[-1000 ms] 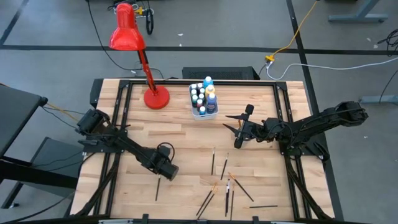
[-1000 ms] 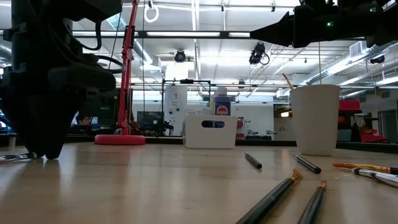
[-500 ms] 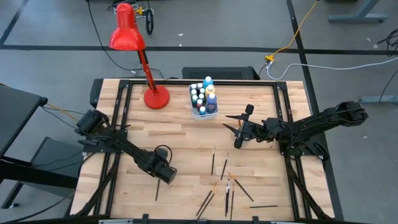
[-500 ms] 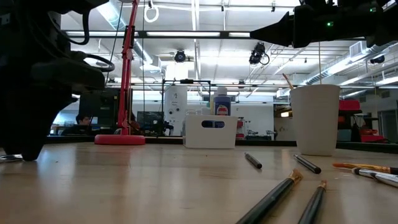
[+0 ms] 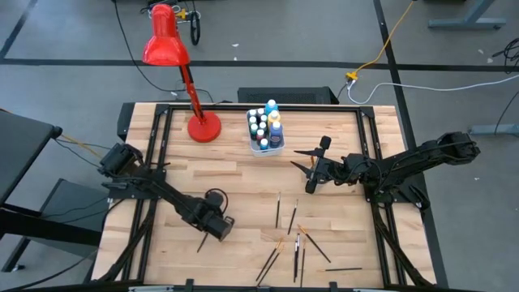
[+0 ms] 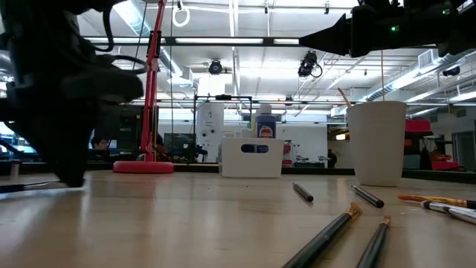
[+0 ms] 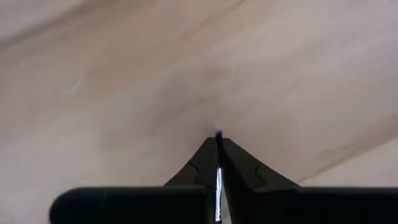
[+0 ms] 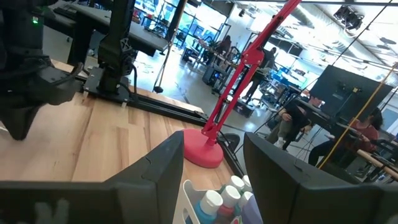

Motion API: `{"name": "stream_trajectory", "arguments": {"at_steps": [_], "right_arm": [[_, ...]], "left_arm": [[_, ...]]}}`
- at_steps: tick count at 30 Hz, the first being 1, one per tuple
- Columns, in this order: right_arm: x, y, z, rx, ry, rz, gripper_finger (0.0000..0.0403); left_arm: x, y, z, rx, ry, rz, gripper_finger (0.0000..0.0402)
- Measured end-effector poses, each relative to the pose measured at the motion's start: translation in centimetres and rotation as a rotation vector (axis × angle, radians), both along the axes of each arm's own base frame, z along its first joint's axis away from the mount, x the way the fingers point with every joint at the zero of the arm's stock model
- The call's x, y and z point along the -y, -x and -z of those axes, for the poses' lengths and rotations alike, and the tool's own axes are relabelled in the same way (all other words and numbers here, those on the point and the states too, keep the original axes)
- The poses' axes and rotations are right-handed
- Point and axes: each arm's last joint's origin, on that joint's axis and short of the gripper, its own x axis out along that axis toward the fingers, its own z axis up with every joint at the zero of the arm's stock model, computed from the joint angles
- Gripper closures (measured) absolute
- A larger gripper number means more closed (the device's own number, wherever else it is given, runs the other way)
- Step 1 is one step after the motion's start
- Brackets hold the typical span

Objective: Pick & Place Paint Supplies
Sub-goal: Put the silver paint brush into the gray cup

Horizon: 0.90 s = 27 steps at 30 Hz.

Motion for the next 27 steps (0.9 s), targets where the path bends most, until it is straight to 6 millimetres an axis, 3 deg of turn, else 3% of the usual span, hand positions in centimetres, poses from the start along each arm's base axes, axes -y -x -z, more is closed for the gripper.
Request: {"name": "stream_trajectory", "arguments": {"at_steps": [3, 6, 14, 21, 27], "right_arm": [[0.0, 0.0, 0.0, 0.0, 0.0, 0.0, 0.0234], [0.0, 0.0, 0.0, 0.001, -0.002, 0.0, 0.0234], [0.0, 0.1, -0.3, 0.031, -0.005, 0.015, 0.0234], [-1.2, 1.7, -1.3, 0.013, 0.041, 0.349, 0.0234], [-2.0, 3.3, -1.6, -0.041, 0.026, 0.679, 0.0234]], "left_arm": [[-0.1, -0.7, -0.7, 0.042, -0.051, 0.029, 0.0394], [-0.6, -1.9, -2.6, 0.132, -0.128, 0.073, 0.0392], [-5.1, -5.2, -10.6, 0.382, -0.568, 0.203, 0.0393], [-8.6, -9.4, -15.7, 0.747, -0.743, 0.469, 0.0395], [-11.3, -11.1, -17.5, 0.971, -0.862, 0.641, 0.0392]]}}
